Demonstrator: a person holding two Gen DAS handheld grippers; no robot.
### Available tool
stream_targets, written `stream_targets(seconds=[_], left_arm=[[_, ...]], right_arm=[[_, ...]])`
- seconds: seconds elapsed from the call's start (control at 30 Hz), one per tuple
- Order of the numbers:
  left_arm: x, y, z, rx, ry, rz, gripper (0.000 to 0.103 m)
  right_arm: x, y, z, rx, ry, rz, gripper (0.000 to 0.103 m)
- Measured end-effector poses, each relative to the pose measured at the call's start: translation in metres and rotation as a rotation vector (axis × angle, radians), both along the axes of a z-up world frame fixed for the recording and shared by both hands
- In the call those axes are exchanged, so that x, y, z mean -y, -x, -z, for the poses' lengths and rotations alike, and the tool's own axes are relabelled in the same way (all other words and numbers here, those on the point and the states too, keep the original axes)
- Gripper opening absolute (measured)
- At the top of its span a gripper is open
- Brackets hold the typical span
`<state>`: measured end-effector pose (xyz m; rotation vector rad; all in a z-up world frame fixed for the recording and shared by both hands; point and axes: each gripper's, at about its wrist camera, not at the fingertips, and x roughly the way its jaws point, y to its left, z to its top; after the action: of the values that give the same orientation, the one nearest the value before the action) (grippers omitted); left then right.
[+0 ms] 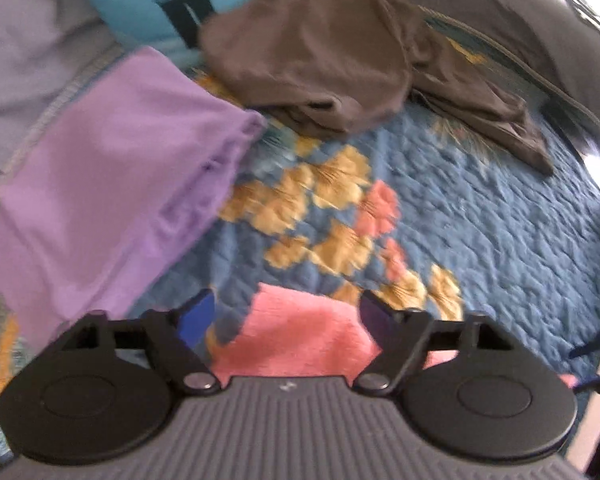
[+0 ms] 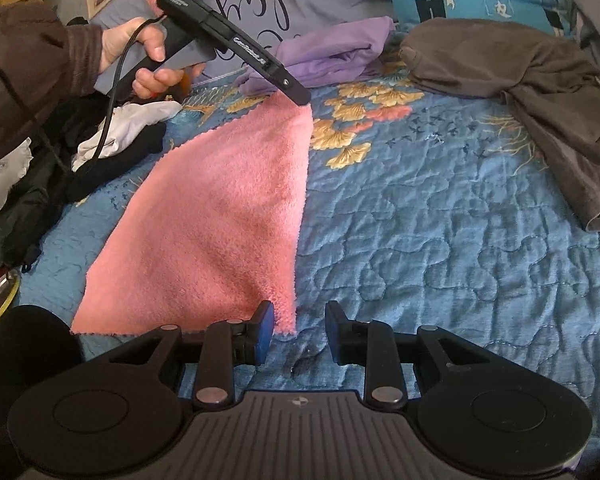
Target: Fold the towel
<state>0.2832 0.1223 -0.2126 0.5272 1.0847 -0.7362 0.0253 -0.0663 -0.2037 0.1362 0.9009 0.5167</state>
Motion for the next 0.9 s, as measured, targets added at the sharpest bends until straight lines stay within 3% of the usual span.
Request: stream_targets(seconds=[0.1, 0.23, 0.4, 0.63, 0.67, 0.73, 0.9], left_arm=[[0.004, -0.005, 0.008, -0.048, -0.005, 0.016, 0.058], [0.009, -0.011, 0.017, -0.047, -0.040, 0.007, 0.045], [0.009, -0.015, 0.023, -0.048, -0.058, -0.011, 0.043], [0.013, -0.014, 0.024, -0.034, -0.051, -0.041, 0.029], [0.013, -0.013, 0.023, -0.029, -0.049, -0.044, 0.029], [0.014, -0.012, 0.022, -0.020, -0.047, -0.051, 0.014], [0.007, -0.009, 0.012, 0.002, -0.012, -0.100, 0.005]], right_arm=[[0.000, -0.002, 0.001, -0.012, -0.021, -0.004, 0.028], [-0.001, -0.006, 0.003, -0.036, -0.051, -0.002, 0.028], [-0.001, -0.011, 0.008, -0.062, -0.074, 0.011, 0.029], [-0.006, -0.020, 0.014, -0.076, -0.110, 0.035, 0.028], [-0.007, -0.020, 0.014, -0.071, -0.107, 0.033, 0.022], [-0.007, -0.020, 0.014, -0.078, -0.110, 0.023, 0.006], [-0.006, -0.016, 0.012, -0.082, -0.115, 0.019, 0.005]])
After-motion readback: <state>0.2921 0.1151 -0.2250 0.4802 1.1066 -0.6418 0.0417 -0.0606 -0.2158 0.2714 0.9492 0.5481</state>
